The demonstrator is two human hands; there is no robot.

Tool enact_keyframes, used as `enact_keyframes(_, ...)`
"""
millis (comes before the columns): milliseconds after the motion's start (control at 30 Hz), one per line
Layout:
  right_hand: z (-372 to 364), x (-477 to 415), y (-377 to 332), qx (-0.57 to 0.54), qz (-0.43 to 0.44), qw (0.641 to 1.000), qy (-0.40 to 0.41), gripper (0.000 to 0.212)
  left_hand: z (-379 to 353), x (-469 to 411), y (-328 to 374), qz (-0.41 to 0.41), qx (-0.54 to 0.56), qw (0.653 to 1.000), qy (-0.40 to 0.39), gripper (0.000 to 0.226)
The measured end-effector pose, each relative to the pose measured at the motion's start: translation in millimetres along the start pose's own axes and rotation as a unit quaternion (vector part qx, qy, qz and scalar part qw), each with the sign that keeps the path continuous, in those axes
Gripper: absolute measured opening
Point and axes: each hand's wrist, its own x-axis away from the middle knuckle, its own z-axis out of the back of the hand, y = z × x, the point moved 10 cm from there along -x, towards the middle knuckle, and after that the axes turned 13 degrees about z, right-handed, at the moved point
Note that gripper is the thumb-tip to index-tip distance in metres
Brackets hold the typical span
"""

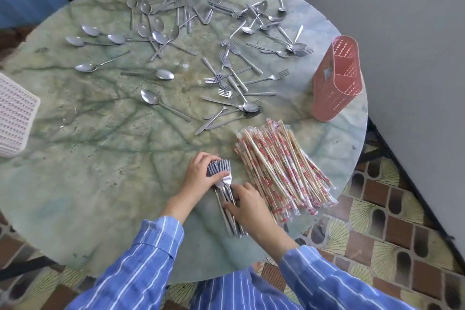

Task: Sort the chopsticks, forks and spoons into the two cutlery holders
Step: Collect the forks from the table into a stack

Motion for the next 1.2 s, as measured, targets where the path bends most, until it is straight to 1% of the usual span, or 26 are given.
enact_keyframes(100,13,-8,-4,0.02,0.019,1.0,0.0,0.037,5,-8,3,-0.012,-0.002,1.0,0.005,0.062)
enact_keyframes(200,47,-24,-12,0.005,0.048,0.998,0.048,0.033,20,-21,16,-0.039,0.019,0.999,0.019,0.058)
enact_keyframes(333,99,-58,-19,-0.02,0.063,0.991,0.112,0.019,35,-47,32,-0.046,0.044,0.998,0.01,0.037)
enact_keyframes(400,124,-79,-11,-0.017,0.049,0.988,0.148,0.018,41,-64,40,-0.048,0.029,0.998,0.015,0.031)
enact_keyframes(500,155,-110,15,-0.016,0.006,0.981,0.196,0.021,49,-93,51,-0.038,0.012,0.999,0.031,0.021)
enact_keyframes(600,177,-133,43,0.001,-0.04,0.974,0.222,0.02,56,-122,69,-0.053,-0.021,0.996,0.073,0.013)
enact_keyframes(667,183,-146,63,0.015,-0.081,0.973,0.217,0.022,57,-143,81,-0.057,-0.061,0.991,0.101,0.013)
enact_keyframes(700,183,-152,73,0.026,-0.108,0.973,0.2,0.026,55,-154,85,-0.048,-0.081,0.99,0.109,0.015)
enact_keyframes(767,178,-162,89,0.063,-0.155,0.976,0.137,0.029,50,-174,86,-0.014,-0.122,0.986,0.108,0.02)
enact_keyframes(800,176,-165,94,0.068,-0.172,0.977,0.108,0.024,48,-182,86,0.001,-0.141,0.984,0.106,0.022)
enact_keyframes(833,172,-168,98,0.053,-0.185,0.977,0.088,0.02,45,-190,86,0.009,-0.153,0.983,0.104,0.023)
enact_keyframes(933,168,-174,105,-0.004,-0.195,0.978,0.071,0.028,36,-205,90,0.009,-0.165,0.983,0.08,0.024)
enact_keyframes(1033,162,-173,109,-0.119,-0.189,0.972,0.069,0.019,24,-212,94,0.016,-0.18,0.982,0.045,0.028)
enact_keyframes(1133,167,-161,120,-0.214,-0.184,0.955,0.093,0.021,21,-215,95,0.023,-0.175,0.984,0.031,0.02)
enact_keyframes(1200,175,-152,127,-0.256,-0.177,0.943,0.116,0.017,20,-215,93,0.025,-0.172,0.985,0.027,0.018)
